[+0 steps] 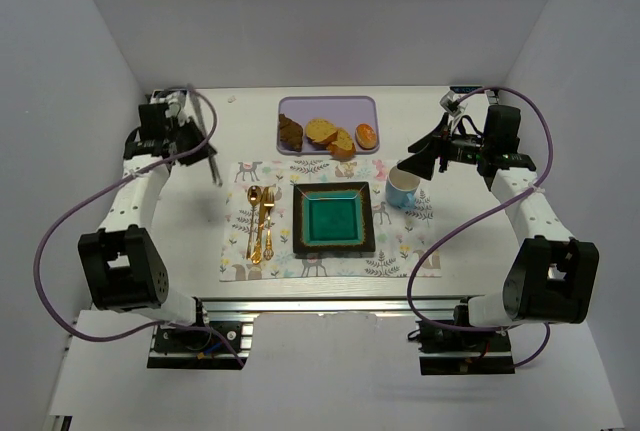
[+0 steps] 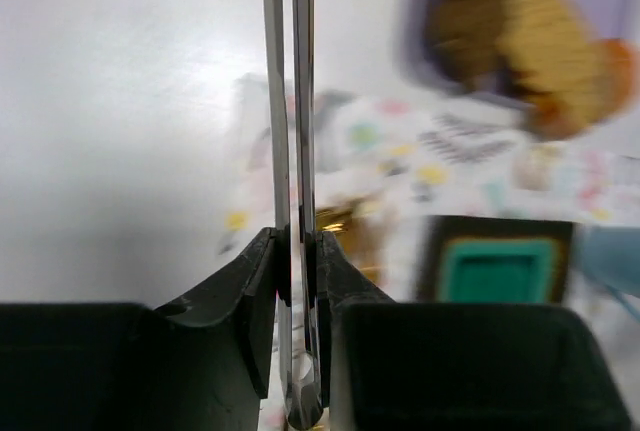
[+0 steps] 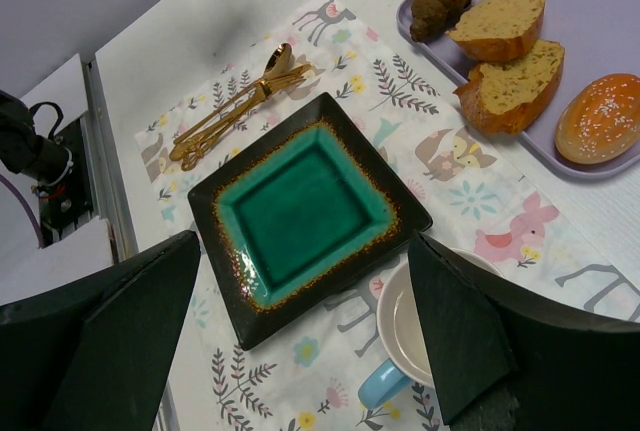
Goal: Place the bread
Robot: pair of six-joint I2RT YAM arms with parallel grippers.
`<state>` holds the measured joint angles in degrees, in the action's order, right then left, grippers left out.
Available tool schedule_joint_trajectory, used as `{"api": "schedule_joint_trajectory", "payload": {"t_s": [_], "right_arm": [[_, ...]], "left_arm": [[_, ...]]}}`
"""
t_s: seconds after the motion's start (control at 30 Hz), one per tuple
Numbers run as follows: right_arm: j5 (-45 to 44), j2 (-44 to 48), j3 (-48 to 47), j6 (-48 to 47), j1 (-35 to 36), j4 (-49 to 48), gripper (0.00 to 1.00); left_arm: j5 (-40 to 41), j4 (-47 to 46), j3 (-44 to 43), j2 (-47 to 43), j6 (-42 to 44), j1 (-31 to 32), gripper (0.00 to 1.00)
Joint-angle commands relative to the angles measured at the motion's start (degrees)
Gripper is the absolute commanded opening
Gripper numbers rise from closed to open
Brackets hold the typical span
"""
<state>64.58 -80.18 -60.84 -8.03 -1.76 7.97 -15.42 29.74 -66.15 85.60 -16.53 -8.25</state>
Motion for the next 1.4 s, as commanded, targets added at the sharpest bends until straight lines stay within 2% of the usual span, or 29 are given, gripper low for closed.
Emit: {"api": "schedule_joint_trajectory", "payload": {"t_s": [0.0,0.1,0.2,0.33,0.47,0.8,0.97,1.37], "right_arm": [[0.73,2.05,0.46,0.03,-0.09,-0.93,0.89],[0.9,2.4,0.98,0.47,-0.09,-1.55,0.89],[1.08,2.84,1.42,0.74,-0.17,-1.81,0.89],[1.25,3.36,1.95,0.65,-0.26,-1.55,0.89],[1.52,3.54,2.13,0.65,-0.35,-1.55,0.89],[1.69,3.89,3.18,0.47,-0.88,-1.11,0.89],[1.78,3.72,3.36,0.56,-1.14,-1.2,0.89],[2.13,3.36,3.71,1.79,-1.14,-2.61,0.89]], "left_arm": [[-9.1,0.92,-8.62,0.33,-4.82,6.65,0.28],[-9.89,2.78,-15.4,3.77,-6.22,11.93,0.38],[-11.21,2.61,-19.36,5.97,-8.77,14.57,0.42],[-12.09,2.69,-24.8,11.23,-10.45,17.91,0.44],[-11.04,6.64,-35.07,17.21,-8.61,22.13,0.45],[-0.24,19.46,-54.5,30.22,-0.27,30.92,0.48],[10.91,23.26,-57.6,32.87,3.43,35.93,0.5],[23.58,24.41,-56.55,34.11,7.04,42.09,0.49]]}}
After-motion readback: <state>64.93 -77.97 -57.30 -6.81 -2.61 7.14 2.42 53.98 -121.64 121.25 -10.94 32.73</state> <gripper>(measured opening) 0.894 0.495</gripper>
